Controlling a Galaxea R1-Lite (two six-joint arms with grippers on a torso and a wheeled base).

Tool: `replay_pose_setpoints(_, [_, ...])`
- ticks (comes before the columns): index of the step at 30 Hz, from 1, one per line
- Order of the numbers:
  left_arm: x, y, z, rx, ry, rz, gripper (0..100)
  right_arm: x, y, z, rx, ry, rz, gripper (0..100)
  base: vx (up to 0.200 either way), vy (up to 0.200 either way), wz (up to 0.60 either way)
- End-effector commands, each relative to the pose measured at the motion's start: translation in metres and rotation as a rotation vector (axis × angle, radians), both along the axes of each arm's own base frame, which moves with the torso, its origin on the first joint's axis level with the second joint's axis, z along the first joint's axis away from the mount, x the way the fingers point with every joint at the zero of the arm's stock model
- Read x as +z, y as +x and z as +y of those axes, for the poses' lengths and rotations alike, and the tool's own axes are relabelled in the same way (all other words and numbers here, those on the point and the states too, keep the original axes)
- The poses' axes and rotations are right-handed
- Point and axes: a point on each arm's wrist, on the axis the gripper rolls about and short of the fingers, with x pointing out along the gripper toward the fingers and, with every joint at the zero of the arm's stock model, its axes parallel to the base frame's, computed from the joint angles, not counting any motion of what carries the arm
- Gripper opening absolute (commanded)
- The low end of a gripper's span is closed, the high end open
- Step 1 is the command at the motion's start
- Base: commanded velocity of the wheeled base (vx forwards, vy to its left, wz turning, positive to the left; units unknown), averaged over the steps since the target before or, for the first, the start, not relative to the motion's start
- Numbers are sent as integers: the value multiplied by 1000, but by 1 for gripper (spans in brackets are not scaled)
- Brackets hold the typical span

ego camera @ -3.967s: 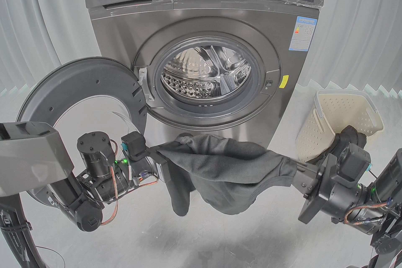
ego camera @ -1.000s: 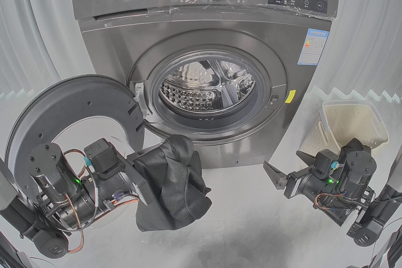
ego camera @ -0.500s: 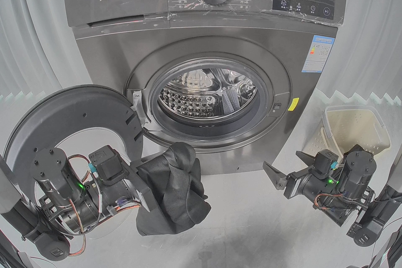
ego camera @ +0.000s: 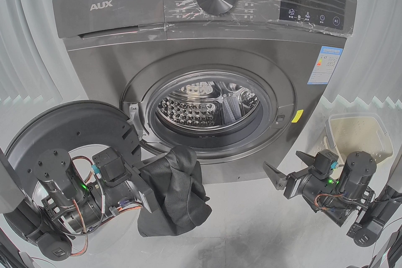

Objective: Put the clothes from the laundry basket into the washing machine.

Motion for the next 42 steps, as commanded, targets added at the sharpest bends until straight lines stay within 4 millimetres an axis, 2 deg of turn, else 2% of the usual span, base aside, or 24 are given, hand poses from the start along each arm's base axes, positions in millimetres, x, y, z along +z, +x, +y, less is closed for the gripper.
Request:
replay_pose_setpoints(1, [-1, 0, 0, -1, 3, 4, 0, 0, 0, 0, 1, 1, -1, 100, 0, 0, 0])
replay_pose_setpoints(14, [0, -2, -5, -20, 0, 0, 0, 0, -1, 0, 2, 1, -1, 100, 0, 0, 0])
replay_pose_setpoints(21, [-9, 3, -10, -24, 20, 27, 0, 0, -2, 1, 9, 0, 0, 100, 0, 0, 0])
replay_pose_setpoints(27, [-10, -2, -13, -49, 24, 32, 0, 2, -2, 0, 7, 5, -7, 100, 100, 0, 0])
replay_pose_setpoints(30, [-12, -9, -23, -95, 13, 51, 0, 2, -4, 0, 10, 4, -3, 100, 0, 0, 0])
replay_pose_setpoints(33, [-28, 1, -34, -101, 44, 91, 0, 1, -4, 0, 13, 4, 2, 100, 0, 0, 0])
replay_pose_setpoints(35, [-27, 7, -38, -98, 37, 79, 0, 1, -4, 0, 13, 3, 3, 100, 0, 0, 0])
replay_pose_setpoints(37, [-21, 22, -48, -77, 3, 44, 0, 1, -5, 0, 13, 3, 1, 100, 0, 0, 0])
replay_pose_setpoints(39, [-23, 38, -57, -71, -9, 25, 0, 1, -5, 0, 13, 3, 1, 100, 0, 0, 0])
replay_pose_setpoints(42, [-30, 45, -62, -74, -12, 42, 0, 1, -5, 0, 16, 3, 1, 100, 0, 0, 0])
